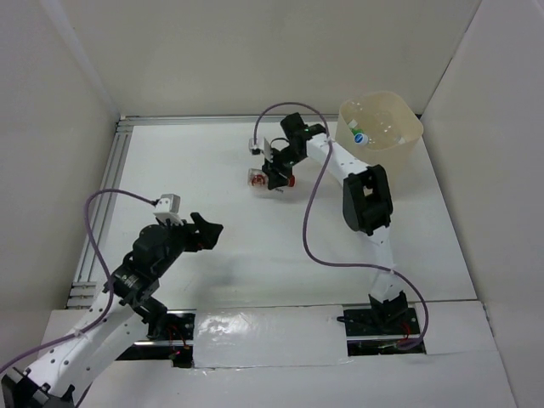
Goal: Put the plastic bottles in the bin
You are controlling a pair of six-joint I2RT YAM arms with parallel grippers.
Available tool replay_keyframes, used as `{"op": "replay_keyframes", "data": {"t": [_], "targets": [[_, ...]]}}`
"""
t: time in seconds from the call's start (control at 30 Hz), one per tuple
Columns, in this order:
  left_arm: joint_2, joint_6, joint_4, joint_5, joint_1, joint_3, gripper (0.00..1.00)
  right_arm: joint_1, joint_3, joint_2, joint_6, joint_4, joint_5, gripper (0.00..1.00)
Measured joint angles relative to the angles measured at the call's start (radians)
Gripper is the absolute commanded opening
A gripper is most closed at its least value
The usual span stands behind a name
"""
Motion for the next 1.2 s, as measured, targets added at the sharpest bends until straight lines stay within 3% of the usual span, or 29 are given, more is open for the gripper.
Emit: {"op": "replay_keyframes", "data": {"t": [0.13,0.33,0.4,0.47,0.53,0.67,0.83,1.0,1.03,1.1,1.13,1.17,1.2], "targets": [[0.119,0.003,0.072,0.064,-0.006,-0.014,0.94,0.002,-0.018,-0.219,0.115,-0.039,-0.137,0.23],[0.306,0.013,0.217,0.139,-0.018,-0.007,0.94,-0.014,-0.038,-0.725,0.353,0.195,-0.115,0.24],[0.348,0.026,0.238,0.149,-0.026,0.007,0.94,-0.094,-0.082,-0.838,0.426,0.292,-0.08,0.24],[0.388,0.034,0.263,0.162,-0.039,0.026,0.94,-0.265,-0.153,-0.932,0.513,0.4,-0.053,0.25],[0.415,0.037,0.283,0.169,-0.056,0.048,0.94,-0.473,-0.222,-0.954,0.583,0.466,-0.036,0.28],[0.439,0.053,0.318,0.17,-0.093,0.076,0.94,-0.725,-0.322,-0.853,0.651,0.484,-0.099,0.34],[0.474,0.072,0.325,0.169,-0.127,0.116,0.94,-0.818,-0.404,-0.694,0.641,0.433,-0.204,0.37],[0.487,0.088,0.328,0.159,-0.148,0.132,0.94,-0.828,-0.413,-0.677,0.627,0.41,-0.294,0.41],[0.487,0.089,0.328,0.157,-0.151,0.132,0.94,-0.83,-0.413,-0.678,0.621,0.41,-0.309,0.44],[0.486,0.089,0.328,0.152,-0.159,0.132,0.94,-0.834,-0.406,-0.676,0.603,0.393,-0.332,0.6],[0.486,0.089,0.328,0.149,-0.161,0.132,0.94,-0.836,-0.402,-0.674,0.593,0.384,-0.337,0.75],[0.484,0.089,0.327,0.146,-0.164,0.132,0.97,-0.837,-0.394,-0.671,0.579,0.366,-0.343,1.0],[0.483,0.089,0.328,0.142,-0.164,0.132,0.99,-0.837,-0.387,-0.667,0.573,0.352,-0.347,1.0]]}}
